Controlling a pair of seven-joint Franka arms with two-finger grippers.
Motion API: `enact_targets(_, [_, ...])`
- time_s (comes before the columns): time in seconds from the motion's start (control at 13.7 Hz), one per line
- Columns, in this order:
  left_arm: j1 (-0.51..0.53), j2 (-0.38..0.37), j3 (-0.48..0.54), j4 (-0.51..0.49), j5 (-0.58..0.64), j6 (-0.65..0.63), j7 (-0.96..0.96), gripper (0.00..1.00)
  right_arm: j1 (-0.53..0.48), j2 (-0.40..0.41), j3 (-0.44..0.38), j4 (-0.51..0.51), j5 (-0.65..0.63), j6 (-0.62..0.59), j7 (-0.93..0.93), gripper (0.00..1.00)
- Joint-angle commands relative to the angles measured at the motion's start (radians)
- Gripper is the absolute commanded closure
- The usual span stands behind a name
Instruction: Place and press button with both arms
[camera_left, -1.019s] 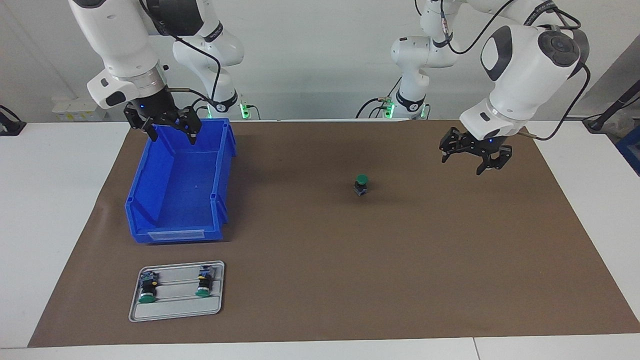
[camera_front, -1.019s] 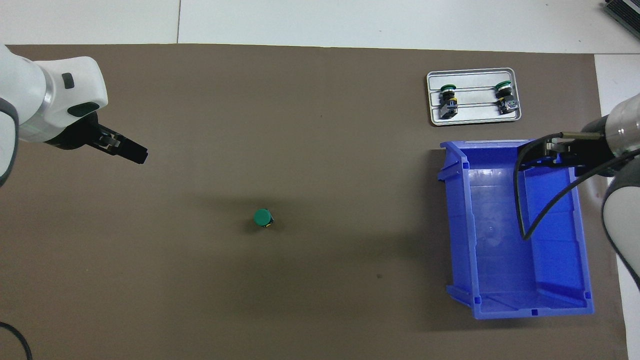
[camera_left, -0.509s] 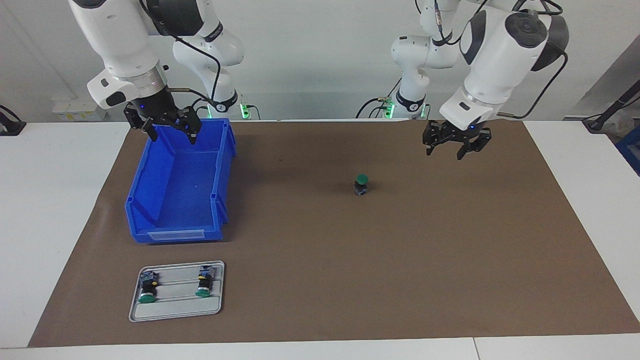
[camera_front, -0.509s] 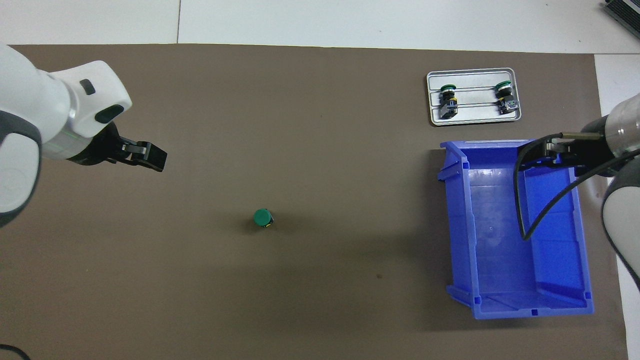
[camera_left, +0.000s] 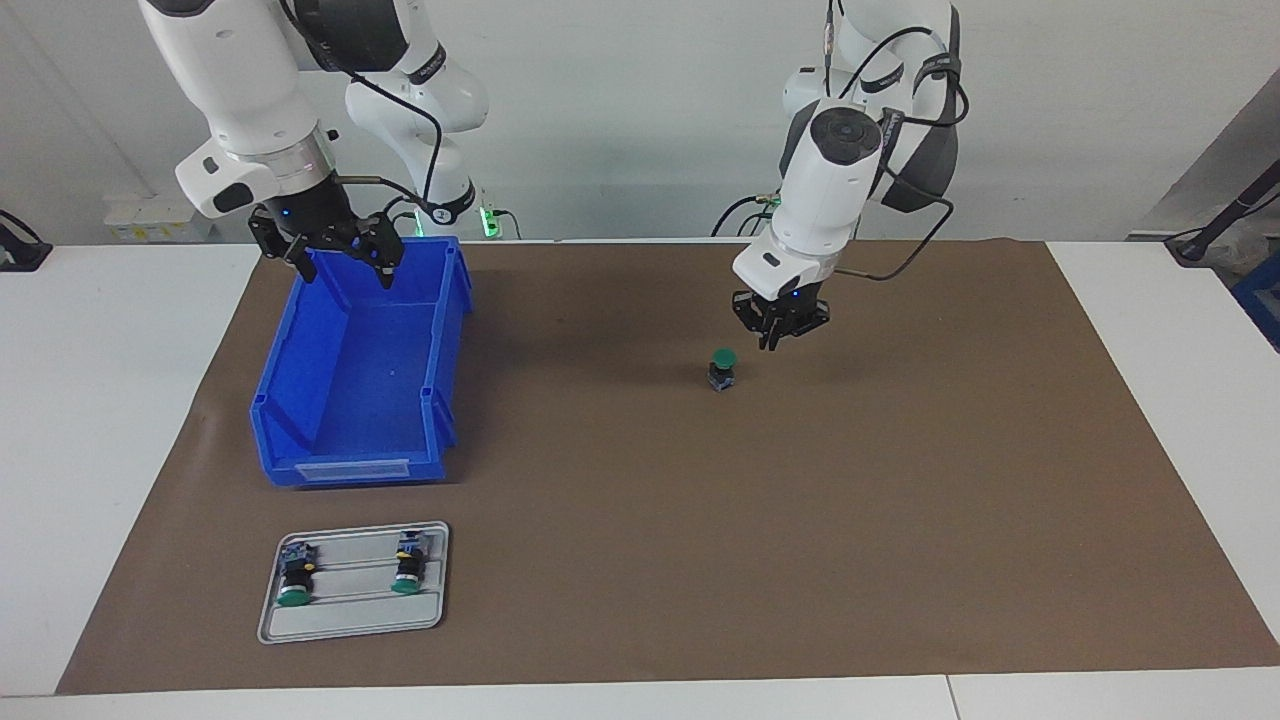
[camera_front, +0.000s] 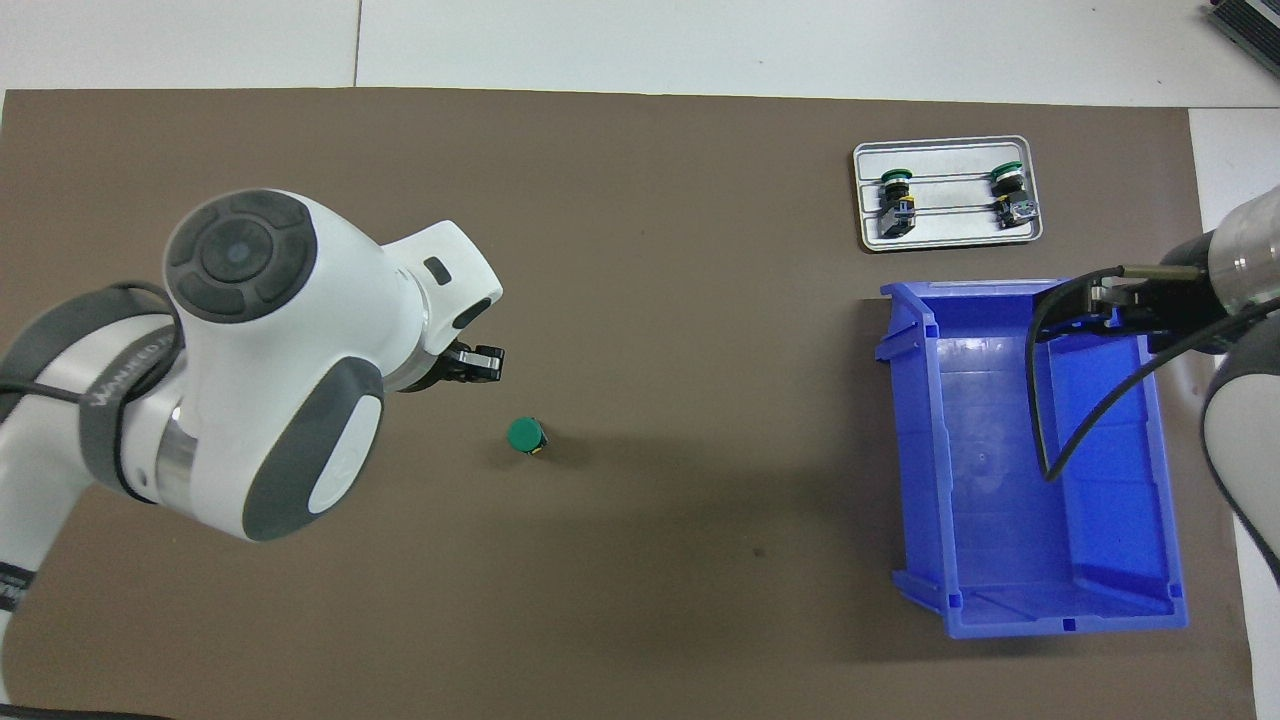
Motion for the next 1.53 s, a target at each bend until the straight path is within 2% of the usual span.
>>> enact_targets(0.0, [-0.035,-0.037,0.010,-0.126,0.021,0.141,-0.032,0.90,-0.010,-0.015,0.006,-0.020,0.018,0.012,-0.011,0.00])
enact_targets(0.44, [-0.096,-0.029,0.010,-0.217,0.019,0.238,-0.082,0.90,-0.010,-0.015,0.006,-0.021,0.018,0.012,-0.003,0.00])
enact_targets(0.87, [-0.124,-0.045,0.010,-0.270,0.019,0.243,-0.095,0.90,-0.010,-0.015,0.008,-0.021,0.018,0.026,0.000,0.00])
enact_targets(1.09, [-0.141,-0.036,0.010,-0.335,0.019,0.333,-0.098,0.90,-0.008,-0.015,0.009,-0.021,0.018,0.026,0.000,0.00])
enact_targets(1.31, [-0.140,-0.028,0.013,-0.329,0.019,0.329,-0.095,0.88,-0.010,-0.015,0.009,-0.021,0.018,0.026,-0.002,0.00])
enact_targets(1.46, [-0.133,-0.019,0.013,-0.268,0.019,0.252,-0.088,0.86,-0.010,-0.015,0.009,-0.020,0.021,0.026,-0.003,0.00])
